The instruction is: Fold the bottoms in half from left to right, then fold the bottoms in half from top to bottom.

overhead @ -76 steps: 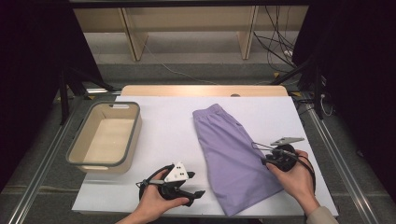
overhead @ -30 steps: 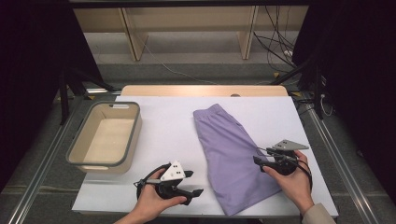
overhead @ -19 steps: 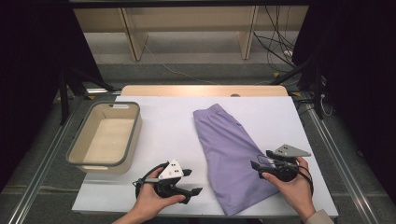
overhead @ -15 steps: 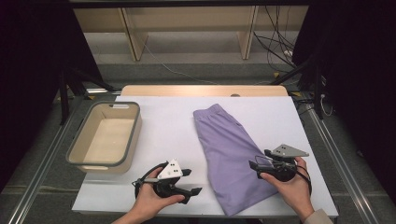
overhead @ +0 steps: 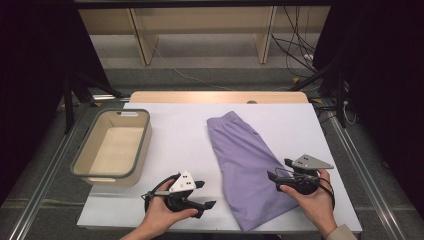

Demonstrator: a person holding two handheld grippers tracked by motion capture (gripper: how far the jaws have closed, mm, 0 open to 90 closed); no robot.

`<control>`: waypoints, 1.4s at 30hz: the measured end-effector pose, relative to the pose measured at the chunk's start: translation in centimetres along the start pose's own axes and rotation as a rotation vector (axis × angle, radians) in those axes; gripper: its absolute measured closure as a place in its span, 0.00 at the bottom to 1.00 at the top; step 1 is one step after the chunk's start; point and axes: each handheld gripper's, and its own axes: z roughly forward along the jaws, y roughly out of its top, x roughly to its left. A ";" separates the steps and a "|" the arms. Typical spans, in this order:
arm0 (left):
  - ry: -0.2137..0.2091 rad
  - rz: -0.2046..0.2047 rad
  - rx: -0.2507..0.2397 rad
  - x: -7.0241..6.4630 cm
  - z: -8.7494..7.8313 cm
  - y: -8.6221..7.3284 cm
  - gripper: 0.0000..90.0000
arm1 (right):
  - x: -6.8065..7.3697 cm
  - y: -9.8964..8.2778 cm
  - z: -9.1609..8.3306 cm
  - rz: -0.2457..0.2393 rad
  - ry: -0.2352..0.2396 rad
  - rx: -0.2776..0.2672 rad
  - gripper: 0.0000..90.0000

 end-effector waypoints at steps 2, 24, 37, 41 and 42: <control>0.001 -0.002 -0.002 0.0 0.0 0.0 0.29 | 0.0 0.0 0.0 -0.006 0.000 0.004 0.24; -0.030 -0.039 0.034 -0.7 1.8 0.7 0.31 | -2.0 -0.1 -0.4 0.057 -0.097 0.112 0.29; 0.002 -0.115 0.129 -1.4 6.1 2.0 0.22 | -2.3 -0.8 0.0 0.092 -0.116 0.233 0.30; 0.053 -0.103 0.149 -1.5 6.8 2.0 0.26 | -2.4 -1.1 0.2 0.104 -0.112 0.264 0.32; 0.057 -0.111 0.143 -1.5 6.9 2.0 0.27 | -2.5 -1.2 0.3 0.104 -0.113 0.273 0.32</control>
